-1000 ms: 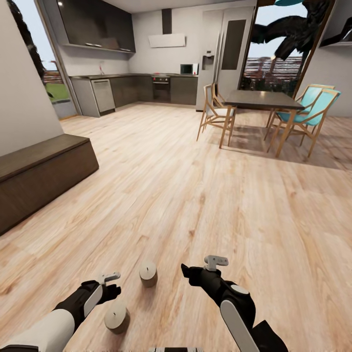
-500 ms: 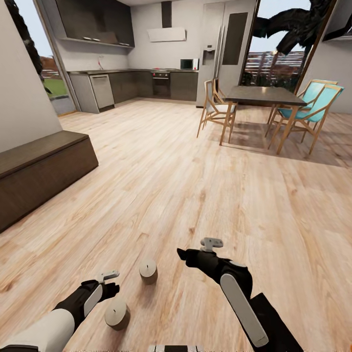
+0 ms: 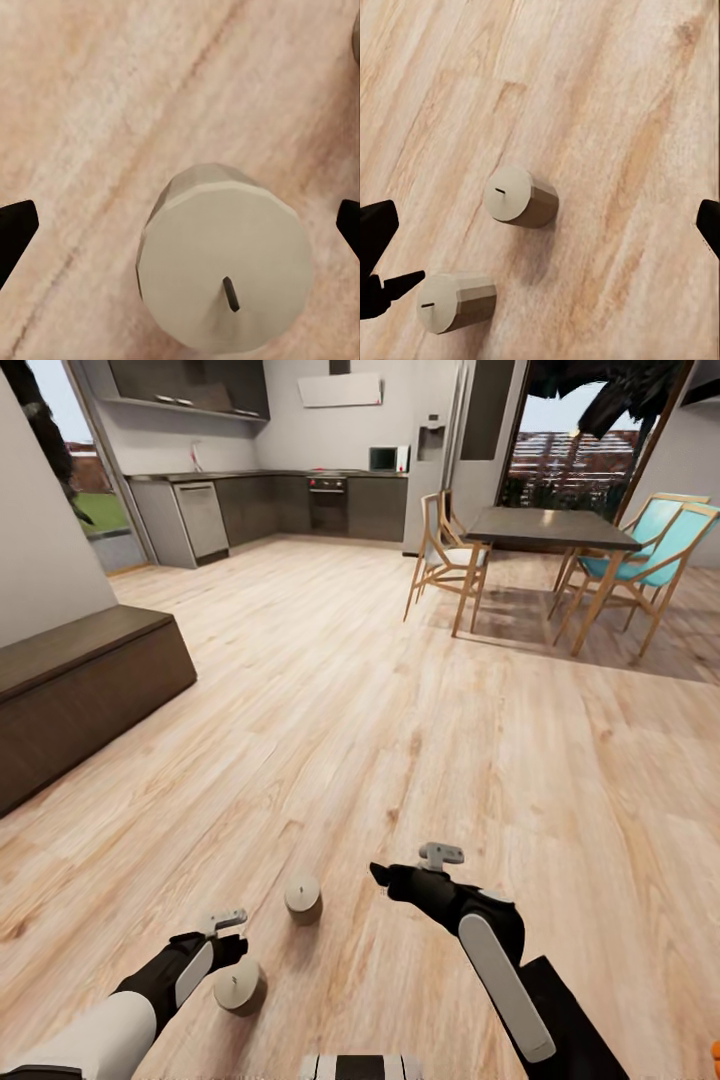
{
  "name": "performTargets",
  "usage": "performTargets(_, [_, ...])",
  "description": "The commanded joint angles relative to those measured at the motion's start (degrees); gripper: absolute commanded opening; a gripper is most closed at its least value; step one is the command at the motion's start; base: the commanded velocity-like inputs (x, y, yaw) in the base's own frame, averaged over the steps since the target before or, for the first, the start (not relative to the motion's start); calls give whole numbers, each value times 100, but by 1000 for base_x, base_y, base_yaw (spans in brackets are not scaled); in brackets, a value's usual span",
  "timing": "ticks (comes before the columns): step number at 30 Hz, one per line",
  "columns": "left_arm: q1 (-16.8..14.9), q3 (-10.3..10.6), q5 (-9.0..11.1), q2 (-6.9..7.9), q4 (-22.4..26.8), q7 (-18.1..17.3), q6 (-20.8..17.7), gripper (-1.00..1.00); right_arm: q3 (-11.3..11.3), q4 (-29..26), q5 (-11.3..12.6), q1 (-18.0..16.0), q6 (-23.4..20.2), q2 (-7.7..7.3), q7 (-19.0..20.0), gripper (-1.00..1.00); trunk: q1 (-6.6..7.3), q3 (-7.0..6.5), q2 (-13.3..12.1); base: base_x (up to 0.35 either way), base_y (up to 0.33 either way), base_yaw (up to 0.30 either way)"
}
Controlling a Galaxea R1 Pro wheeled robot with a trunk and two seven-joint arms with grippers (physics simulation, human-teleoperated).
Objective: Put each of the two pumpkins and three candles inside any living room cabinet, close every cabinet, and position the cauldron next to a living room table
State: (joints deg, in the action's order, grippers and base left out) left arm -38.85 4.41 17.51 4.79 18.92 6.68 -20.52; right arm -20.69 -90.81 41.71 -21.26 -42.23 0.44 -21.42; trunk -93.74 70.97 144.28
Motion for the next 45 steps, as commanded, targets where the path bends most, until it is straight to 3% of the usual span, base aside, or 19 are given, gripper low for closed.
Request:
performTargets(1, [0,48,56,-8,14,39,-20,100,51,-7,67,-1,-11,-3,-37,100,-1,27,4,0,0,0])
performTargets(4, [0,49,52,-49,15,37,-4,100,264,-7,67,2,-35,-14,132,100,-1,27,4,0,0,0])
performTargets(8, [0,51,51,-98,15,36,7,100,1132,-7,78,37,-127,-104,1185,100,-1,27,4,0,0,0])
performTargets(15, [0,51,45,-136,15,35,28,100,1670,-7,74,49,-459,-150,1938,100,-9,94,8,0,0,0])
performTargets(18, [0,51,43,-141,15,35,42,100,1731,-7,74,50,-506,-154,2016,100,-17,160,12,0,0,0])
performTargets(26, [0,57,44,-146,8,37,103,100,1788,-7,74,52,-554,-158,2098,100,-17,160,12,0,0,0])
performTargets(33, [0,60,45,-148,7,42,120,100,1787,-7,74,52,-558,-159,2107,100,-35,315,21,0,0,0])
performTargets(40, [0,60,48,-146,7,44,162,100,1786,-7,74,52,-558,-159,2114,100,-35,315,21,0,0,0])
performTargets(45, [0,60,43,-152,-1,46,257,100,1784,-7,74,52,-561,-159,2115,100,-48,426,28,0,0,0])
